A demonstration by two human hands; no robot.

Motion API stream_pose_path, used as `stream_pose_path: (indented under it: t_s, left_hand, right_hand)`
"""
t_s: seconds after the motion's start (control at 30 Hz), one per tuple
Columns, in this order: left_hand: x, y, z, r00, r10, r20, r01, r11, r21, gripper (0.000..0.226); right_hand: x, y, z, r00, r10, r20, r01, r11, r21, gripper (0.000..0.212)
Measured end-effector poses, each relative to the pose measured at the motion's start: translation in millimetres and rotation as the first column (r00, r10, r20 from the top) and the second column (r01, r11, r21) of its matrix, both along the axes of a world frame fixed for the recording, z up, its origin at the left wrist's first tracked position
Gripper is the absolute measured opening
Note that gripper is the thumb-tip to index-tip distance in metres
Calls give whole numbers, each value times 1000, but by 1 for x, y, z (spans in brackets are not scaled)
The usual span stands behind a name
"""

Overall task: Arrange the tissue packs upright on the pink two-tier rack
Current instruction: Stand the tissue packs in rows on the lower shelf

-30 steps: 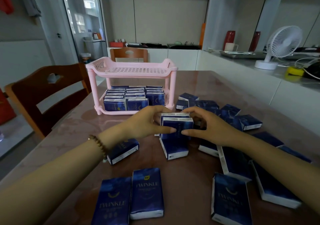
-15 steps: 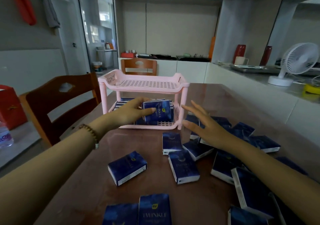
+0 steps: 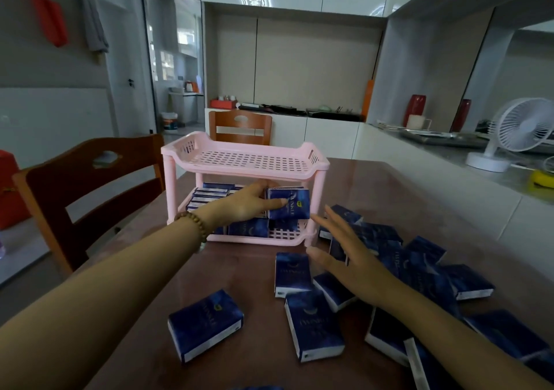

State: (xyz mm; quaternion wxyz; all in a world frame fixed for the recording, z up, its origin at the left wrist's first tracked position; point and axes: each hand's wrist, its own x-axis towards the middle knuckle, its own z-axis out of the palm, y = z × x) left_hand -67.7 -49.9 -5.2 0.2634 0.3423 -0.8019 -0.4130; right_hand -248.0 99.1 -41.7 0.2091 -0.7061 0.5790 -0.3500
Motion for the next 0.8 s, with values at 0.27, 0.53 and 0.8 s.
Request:
stream_pose_path:
  t_s: [0.27, 0.53, 0.8]
  left_hand:
    - [-4, -8, -8, 999, -10, 53, 14, 996, -88, 47]
    - [-3, -17, -17, 1000, -3, 0, 3, 1000, 19, 41]
    - [-12, -16, -20, 1000, 16, 21, -14, 998, -64, 33]
  right_hand:
    - [-2, -5, -6, 997, -9, -75, 11, 1000, 19, 66]
    - [-4, -6, -8, 998, -7, -61, 8, 1000, 6, 65]
    - [-5, -7, -10, 997, -13, -79, 11, 1000, -27, 61]
